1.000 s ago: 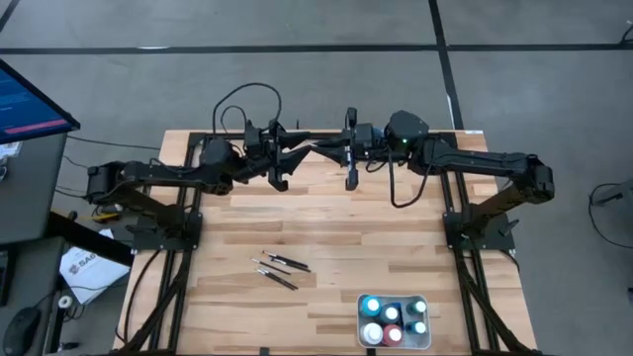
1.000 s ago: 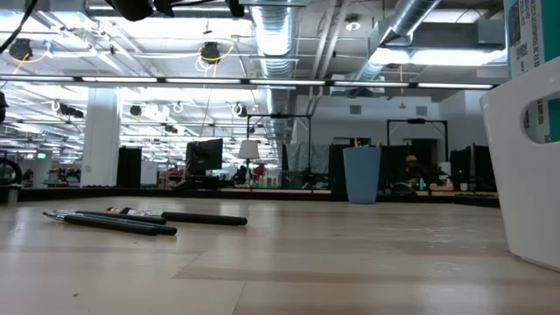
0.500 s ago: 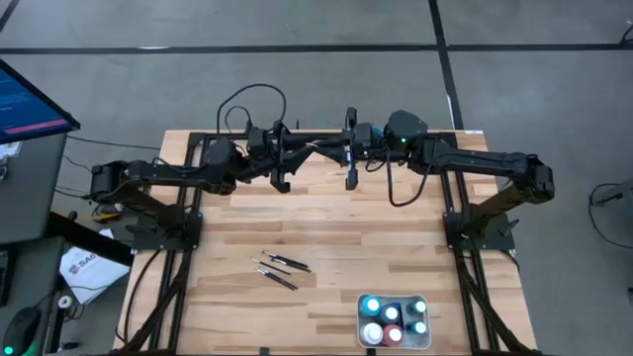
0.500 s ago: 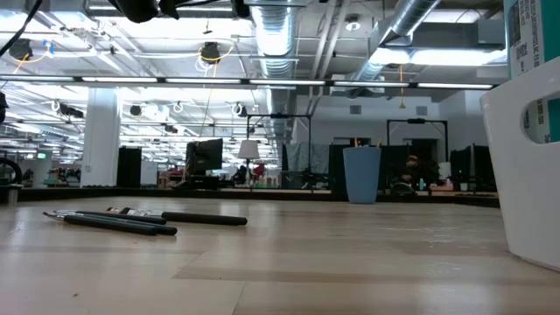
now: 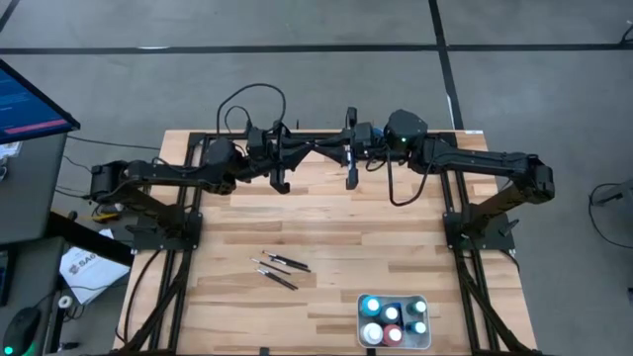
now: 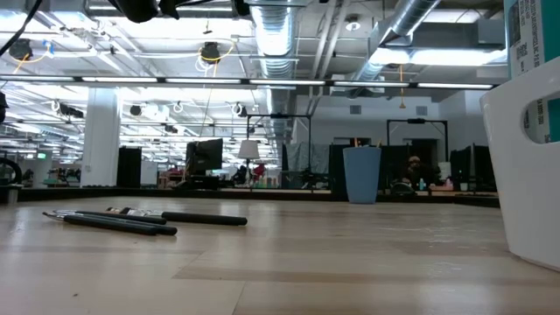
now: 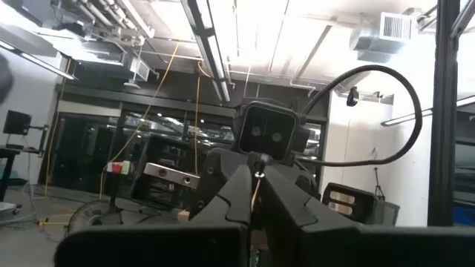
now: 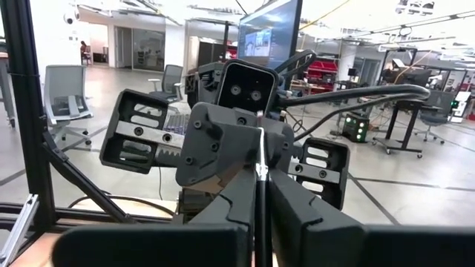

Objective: Pick & Place Paint Supplies
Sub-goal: Put the silver paintbrush into the blue cup

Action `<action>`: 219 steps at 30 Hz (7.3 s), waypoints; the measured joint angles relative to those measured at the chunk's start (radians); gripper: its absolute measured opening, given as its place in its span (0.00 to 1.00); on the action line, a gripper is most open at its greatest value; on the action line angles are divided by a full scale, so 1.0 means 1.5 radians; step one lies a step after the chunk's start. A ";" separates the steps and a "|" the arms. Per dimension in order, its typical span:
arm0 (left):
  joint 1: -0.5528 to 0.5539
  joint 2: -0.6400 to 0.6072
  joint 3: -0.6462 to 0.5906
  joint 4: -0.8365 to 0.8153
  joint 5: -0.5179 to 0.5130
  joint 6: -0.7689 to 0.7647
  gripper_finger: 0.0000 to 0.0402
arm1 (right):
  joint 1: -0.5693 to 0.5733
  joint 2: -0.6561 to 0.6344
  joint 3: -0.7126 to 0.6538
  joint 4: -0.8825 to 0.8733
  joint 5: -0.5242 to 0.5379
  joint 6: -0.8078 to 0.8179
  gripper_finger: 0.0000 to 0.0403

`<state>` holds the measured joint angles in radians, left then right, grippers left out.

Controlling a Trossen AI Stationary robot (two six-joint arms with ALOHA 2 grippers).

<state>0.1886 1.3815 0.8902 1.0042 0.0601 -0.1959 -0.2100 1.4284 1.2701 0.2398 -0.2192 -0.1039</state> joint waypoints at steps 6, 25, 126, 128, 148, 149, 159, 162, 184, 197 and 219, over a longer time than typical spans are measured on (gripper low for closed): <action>0.000 0.000 0.000 -0.007 -0.006 -0.001 0.00 | -0.018 -0.012 0.000 -0.045 0.000 -0.007 0.17; 0.083 0.147 0.088 -0.065 -0.044 0.064 0.00 | -0.031 -0.249 0.000 -0.300 0.099 -0.023 0.39; -0.233 -0.001 -0.381 -0.541 -0.090 0.108 0.46 | -0.035 -0.120 0.000 -0.366 0.092 0.088 0.29; -0.216 0.001 -0.371 -0.545 -0.108 0.121 0.45 | -0.035 -0.120 0.000 -0.362 0.092 0.087 0.29; -0.061 -0.102 -0.274 -0.524 -0.094 0.001 0.40 | 0.005 0.027 0.017 -0.398 0.181 0.249 0.29; -0.061 -0.135 -0.274 -0.541 -0.094 -0.026 0.40 | 0.010 0.054 0.030 -0.411 0.181 0.261 0.29; -0.061 -0.438 -0.274 -0.588 -0.059 -0.118 0.37 | 0.059 0.334 0.239 -0.655 0.184 0.301 0.30; -0.061 -0.502 -0.274 -0.586 -0.059 -0.118 0.37 | 0.073 0.402 0.295 -0.692 0.183 0.314 0.33; -0.061 -0.582 -0.274 -0.600 0.035 -0.125 0.36 | 0.128 0.611 0.434 -0.759 0.192 0.444 0.40; -0.061 -0.590 -0.274 -0.600 0.034 -0.124 0.36 | 0.135 0.639 0.439 -0.724 0.199 0.477 0.37; -0.061 -0.590 -0.274 -0.598 0.033 -0.122 0.36 | 0.101 0.566 0.436 -0.742 0.185 0.325 0.49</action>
<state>0.0966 0.4965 0.4793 0.1074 0.1100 -0.3794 -0.0590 2.2774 1.9235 -0.8732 0.0590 0.3840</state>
